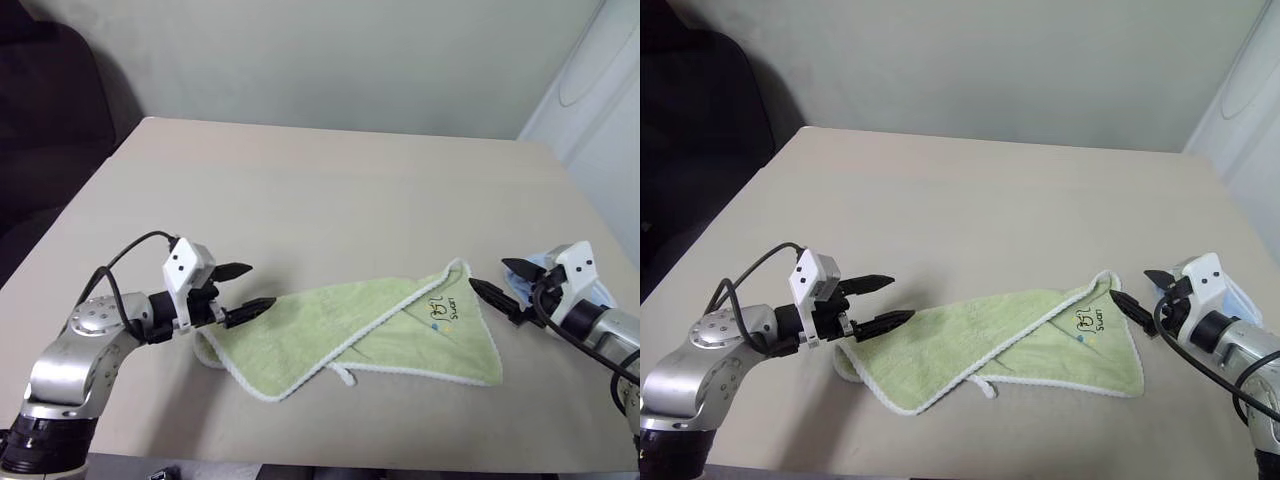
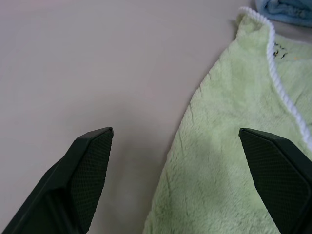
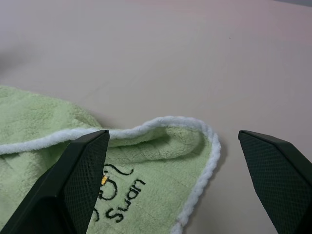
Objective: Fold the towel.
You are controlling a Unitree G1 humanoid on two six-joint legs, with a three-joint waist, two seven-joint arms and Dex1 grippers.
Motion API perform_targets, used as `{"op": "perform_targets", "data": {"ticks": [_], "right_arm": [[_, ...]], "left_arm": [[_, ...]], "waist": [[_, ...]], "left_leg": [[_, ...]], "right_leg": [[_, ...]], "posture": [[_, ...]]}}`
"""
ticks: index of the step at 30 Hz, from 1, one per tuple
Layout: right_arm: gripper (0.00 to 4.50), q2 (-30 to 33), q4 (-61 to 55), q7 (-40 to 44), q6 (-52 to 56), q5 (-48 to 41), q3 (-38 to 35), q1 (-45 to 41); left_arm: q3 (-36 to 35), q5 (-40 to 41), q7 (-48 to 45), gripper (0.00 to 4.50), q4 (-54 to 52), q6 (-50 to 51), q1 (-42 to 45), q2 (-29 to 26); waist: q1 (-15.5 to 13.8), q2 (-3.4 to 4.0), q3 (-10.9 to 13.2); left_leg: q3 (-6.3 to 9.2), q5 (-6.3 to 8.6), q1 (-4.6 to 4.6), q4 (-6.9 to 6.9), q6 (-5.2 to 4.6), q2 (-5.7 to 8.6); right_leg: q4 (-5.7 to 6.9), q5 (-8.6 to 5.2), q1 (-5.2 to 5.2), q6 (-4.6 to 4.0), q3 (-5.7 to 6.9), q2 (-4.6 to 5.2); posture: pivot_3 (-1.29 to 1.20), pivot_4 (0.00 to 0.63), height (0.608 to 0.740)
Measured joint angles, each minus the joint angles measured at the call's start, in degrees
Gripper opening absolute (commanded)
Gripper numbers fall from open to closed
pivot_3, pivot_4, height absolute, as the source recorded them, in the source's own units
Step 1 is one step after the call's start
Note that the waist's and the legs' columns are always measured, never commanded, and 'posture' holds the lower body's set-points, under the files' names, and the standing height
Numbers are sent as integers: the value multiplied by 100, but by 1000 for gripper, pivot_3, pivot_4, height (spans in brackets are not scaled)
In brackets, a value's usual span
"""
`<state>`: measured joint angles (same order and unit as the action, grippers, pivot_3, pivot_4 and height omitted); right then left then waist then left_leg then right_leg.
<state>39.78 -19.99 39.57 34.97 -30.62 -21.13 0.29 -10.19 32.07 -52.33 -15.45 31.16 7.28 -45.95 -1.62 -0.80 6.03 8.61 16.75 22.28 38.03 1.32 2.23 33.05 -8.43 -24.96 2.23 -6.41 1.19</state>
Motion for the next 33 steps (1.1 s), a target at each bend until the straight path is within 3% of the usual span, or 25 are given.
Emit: {"op": "perform_targets", "data": {"ticks": [13, 27, 33], "right_arm": [[4473, -92, -75, -7, -38, -6, 3, 76], [4473, -73, 176, 38, -147, 66, 168, -135], [4473, -230, -50, -96, -128, 57, 173, 232]], "left_arm": [[205, -196, -383, 4500, 84, -69, 268, -256], [918, -511, -2256, 4500, -162, -784, 394, -1273], [1427, -782, -3357, 4500, -6, -1374, 511, -1699]], "waist": [[7, 0, -1], [20, 4, -4], [8, 8, -9]], "left_leg": [[0, 0, -2, 0, 1, -1], [6, 5, 6, -4, 4, -2], [10, 9, 14, -1, 3, -3]], "right_leg": [[1, 1, 0, -1, -1, 0], [3, 0, -13, -3, 0, 0], [2, -1, -17, -4, 1, 0]], "posture": [[0, 150, 740], [0, 150, 740], [0, 150, 740]]}}
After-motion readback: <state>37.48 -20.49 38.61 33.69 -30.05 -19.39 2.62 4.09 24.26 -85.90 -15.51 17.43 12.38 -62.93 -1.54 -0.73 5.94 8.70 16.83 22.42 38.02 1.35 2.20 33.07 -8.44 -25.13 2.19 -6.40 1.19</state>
